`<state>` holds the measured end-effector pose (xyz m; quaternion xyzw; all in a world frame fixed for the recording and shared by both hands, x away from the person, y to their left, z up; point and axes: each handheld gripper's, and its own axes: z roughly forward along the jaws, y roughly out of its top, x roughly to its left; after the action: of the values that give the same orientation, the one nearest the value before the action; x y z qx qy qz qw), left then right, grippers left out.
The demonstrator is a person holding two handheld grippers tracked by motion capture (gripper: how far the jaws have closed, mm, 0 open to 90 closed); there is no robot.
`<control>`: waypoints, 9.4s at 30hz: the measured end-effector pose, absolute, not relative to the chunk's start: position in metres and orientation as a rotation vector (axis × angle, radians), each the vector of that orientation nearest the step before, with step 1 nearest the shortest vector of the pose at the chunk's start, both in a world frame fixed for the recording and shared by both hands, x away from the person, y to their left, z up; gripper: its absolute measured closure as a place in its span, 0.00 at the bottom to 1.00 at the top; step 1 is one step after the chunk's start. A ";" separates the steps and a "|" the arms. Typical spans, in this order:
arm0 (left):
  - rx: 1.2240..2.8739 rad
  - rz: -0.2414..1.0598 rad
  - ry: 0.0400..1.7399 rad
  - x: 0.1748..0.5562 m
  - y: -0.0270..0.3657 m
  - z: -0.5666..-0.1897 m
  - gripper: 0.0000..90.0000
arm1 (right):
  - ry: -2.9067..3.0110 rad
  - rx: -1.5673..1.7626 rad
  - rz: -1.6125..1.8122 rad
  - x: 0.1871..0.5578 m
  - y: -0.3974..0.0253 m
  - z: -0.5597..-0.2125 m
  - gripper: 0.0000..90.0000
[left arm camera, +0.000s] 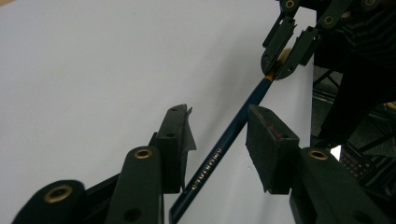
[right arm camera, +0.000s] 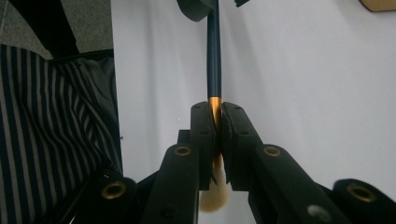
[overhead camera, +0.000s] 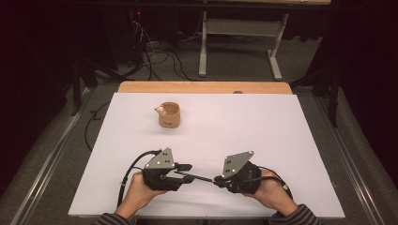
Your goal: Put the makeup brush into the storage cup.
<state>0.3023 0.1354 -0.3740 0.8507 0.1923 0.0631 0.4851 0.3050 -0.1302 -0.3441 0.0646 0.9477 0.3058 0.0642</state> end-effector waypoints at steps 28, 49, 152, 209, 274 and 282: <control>2.082 0.153 0.458 0.301 0.139 -0.376 0.55 | 2.847 0.179 0.956 0.303 -0.135 -0.340 0.96; 2.075 0.115 0.450 0.302 0.137 -0.377 0.69 | 2.843 0.173 0.962 0.305 -0.134 -0.341 0.96; 1.929 0.268 0.577 0.295 0.145 -0.359 0.94 | 2.603 0.544 1.239 0.305 -0.111 -0.381 0.52; 1.947 0.295 0.603 0.292 0.137 -0.365 0.94 | 2.525 0.601 1.292 0.303 -0.111 -0.382 0.46; 2.008 0.308 0.575 0.289 0.119 -0.373 0.94 | 2.368 0.907 1.641 0.319 -0.133 -0.370 0.50; 2.017 0.302 0.567 0.288 0.115 -0.374 0.94 | 2.346 0.943 1.680 0.321 -0.135 -0.370 0.54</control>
<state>0.2884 0.1147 -0.3740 0.8306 0.2333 0.1242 0.4902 0.3212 -0.1346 -0.3696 0.3103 0.7717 0.5527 0.0528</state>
